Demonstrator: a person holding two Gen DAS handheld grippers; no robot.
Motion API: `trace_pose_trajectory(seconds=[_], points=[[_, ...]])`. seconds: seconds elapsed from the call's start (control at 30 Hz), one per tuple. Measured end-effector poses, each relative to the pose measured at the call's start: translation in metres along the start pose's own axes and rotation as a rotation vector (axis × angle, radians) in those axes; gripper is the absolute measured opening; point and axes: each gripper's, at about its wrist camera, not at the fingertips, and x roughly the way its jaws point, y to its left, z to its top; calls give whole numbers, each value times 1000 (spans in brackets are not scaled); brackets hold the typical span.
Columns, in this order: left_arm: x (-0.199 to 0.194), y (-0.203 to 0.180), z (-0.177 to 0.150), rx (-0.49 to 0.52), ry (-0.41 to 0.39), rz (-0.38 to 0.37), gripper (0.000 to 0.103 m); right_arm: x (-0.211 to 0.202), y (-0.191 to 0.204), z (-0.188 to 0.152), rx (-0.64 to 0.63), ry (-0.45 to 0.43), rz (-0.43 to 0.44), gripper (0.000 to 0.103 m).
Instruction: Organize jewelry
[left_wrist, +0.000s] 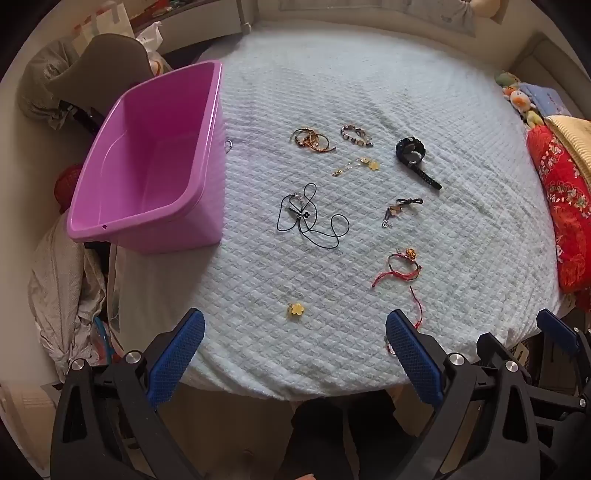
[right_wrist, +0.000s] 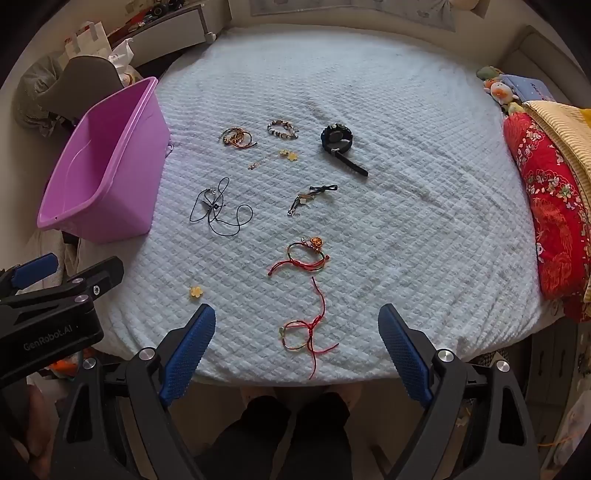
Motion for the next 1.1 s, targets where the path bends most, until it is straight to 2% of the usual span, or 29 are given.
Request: trace_pose_trajectory(seconds=[0.1,0.3,0.33,0.4,1.1], points=[[0,-1,2,-6,-8,3,97,0,0,0,2,-4,3,86],[-3,5,18,1,-6,-50,97,-1,0,-1,1,-4,4,86],[-3,6,10,-4,-16,-58,97,0,-1,-1,1,-4,4,86],[-7,1,2,-5,-28,-51,97,-1,-2,-1,-1,-5,4,86],[-10,1,8,3,-37,-46,97,-9,-6,6,11,-24,2,86]])
